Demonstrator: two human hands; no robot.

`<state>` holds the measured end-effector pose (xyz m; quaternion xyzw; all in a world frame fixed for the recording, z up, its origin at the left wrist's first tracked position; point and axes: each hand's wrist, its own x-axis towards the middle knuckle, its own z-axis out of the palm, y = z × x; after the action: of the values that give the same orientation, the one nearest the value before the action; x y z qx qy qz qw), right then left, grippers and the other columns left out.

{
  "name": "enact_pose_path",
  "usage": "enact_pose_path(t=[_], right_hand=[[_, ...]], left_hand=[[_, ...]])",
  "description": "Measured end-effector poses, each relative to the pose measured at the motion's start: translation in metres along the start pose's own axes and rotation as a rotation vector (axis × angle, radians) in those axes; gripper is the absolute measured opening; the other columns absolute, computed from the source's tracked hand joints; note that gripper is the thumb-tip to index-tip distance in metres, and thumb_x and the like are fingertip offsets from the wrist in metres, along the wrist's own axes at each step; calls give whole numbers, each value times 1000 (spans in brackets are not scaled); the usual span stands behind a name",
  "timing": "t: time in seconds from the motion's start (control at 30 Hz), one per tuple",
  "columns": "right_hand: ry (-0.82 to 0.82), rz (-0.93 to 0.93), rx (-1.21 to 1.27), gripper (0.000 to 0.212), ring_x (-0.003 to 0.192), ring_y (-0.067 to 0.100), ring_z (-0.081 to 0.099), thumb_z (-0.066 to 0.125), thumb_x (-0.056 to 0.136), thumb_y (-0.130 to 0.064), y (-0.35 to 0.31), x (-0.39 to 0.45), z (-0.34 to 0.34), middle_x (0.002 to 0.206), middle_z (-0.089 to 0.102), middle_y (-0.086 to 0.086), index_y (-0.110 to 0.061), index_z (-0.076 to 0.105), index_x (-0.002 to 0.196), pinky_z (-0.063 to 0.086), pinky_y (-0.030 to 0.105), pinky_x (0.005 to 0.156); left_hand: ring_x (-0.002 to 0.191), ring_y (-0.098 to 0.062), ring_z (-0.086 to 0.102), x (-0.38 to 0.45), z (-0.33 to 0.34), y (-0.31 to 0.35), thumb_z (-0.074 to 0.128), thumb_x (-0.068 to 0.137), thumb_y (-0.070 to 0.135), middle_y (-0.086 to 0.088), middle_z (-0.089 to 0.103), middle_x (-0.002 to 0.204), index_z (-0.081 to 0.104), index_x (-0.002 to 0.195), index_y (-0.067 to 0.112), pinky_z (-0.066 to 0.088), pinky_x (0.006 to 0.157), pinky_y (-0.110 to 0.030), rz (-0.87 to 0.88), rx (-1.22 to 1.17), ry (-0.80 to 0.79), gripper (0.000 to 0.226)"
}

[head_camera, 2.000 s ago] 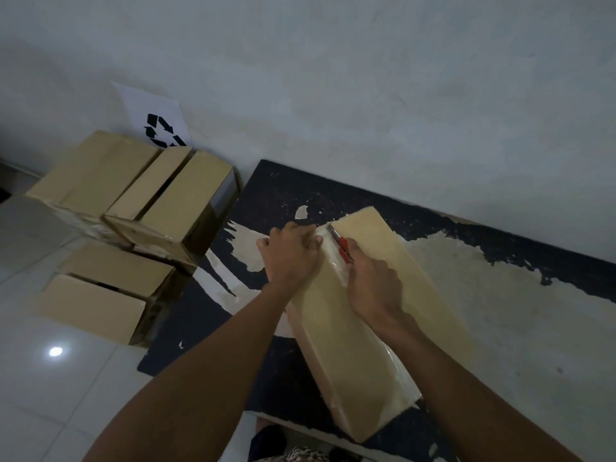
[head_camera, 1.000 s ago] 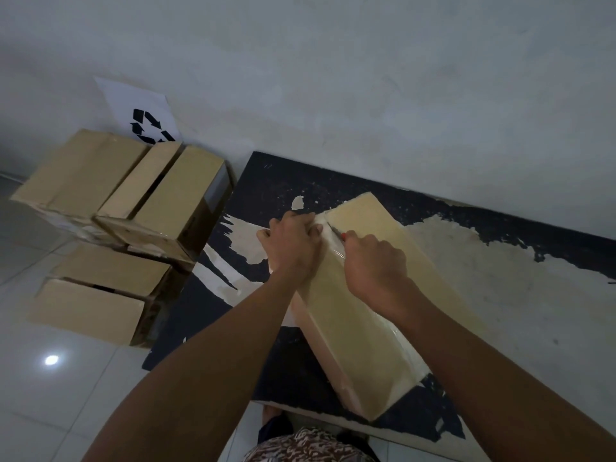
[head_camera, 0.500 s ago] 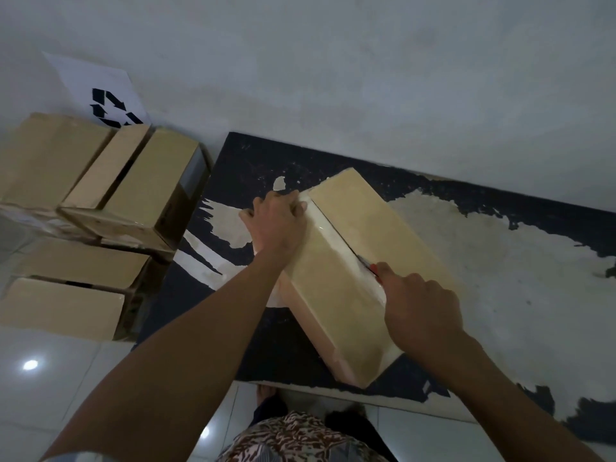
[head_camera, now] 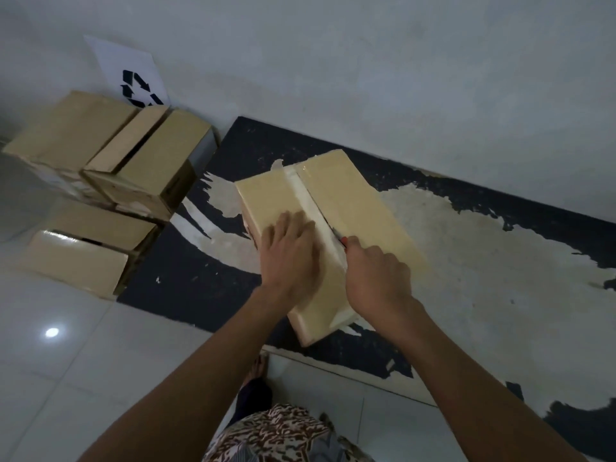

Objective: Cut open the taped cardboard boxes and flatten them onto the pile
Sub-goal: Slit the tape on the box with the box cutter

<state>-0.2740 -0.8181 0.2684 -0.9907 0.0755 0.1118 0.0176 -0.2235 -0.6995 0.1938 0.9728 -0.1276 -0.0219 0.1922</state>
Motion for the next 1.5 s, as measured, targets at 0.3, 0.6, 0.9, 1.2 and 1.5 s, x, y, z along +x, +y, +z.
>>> enact_pose_path(t=[0.3, 0.6, 0.9, 1.2, 1.5], right_hand=[[-33, -57, 14, 35, 107, 28, 59, 48, 97, -12, 35, -49, 4, 119, 56, 9, -14, 40, 131, 36, 33, 72], [-61, -31, 89, 56, 106, 30, 59, 52, 96, -10, 62, -100, 14, 119, 58, 11, -15, 27, 146, 38, 36, 73], [16, -37, 155, 59, 112, 35, 55, 52, 95, -8, 41, -54, 6, 125, 55, 15, -15, 27, 148, 35, 38, 75], [-37, -42, 98, 40, 116, 34, 54, 50, 95, -8, 28, -35, 10, 126, 54, 13, -12, 41, 134, 32, 36, 76], [-110, -100, -39, 33, 118, 31, 51, 45, 97, -12, 25, -35, -8, 127, 52, 11, -12, 46, 130, 30, 34, 79]], left_hand=[[153, -23, -12, -10, 22, 13, 20, 106, 33, 6, -1, 167, 17, 158, 27, -12, 119, -56, -144, 101, -48, 52], [153, -17, -11, -11, 27, 12, 22, 107, 37, 12, 3, 166, 23, 156, 30, 1, 120, -61, -166, -13, -25, 49], [153, -17, -10, -11, 29, 15, 23, 107, 37, 11, 5, 166, 26, 156, 30, 5, 120, -61, -171, -25, -8, 49], [153, -18, -8, -10, 28, 14, 26, 107, 35, 10, 7, 166, 27, 155, 28, 10, 119, -62, -175, -7, -5, 49], [153, -18, -9, -10, 28, 16, 26, 107, 34, 10, 5, 167, 26, 155, 28, 9, 118, -63, -183, 0, -17, 48]])
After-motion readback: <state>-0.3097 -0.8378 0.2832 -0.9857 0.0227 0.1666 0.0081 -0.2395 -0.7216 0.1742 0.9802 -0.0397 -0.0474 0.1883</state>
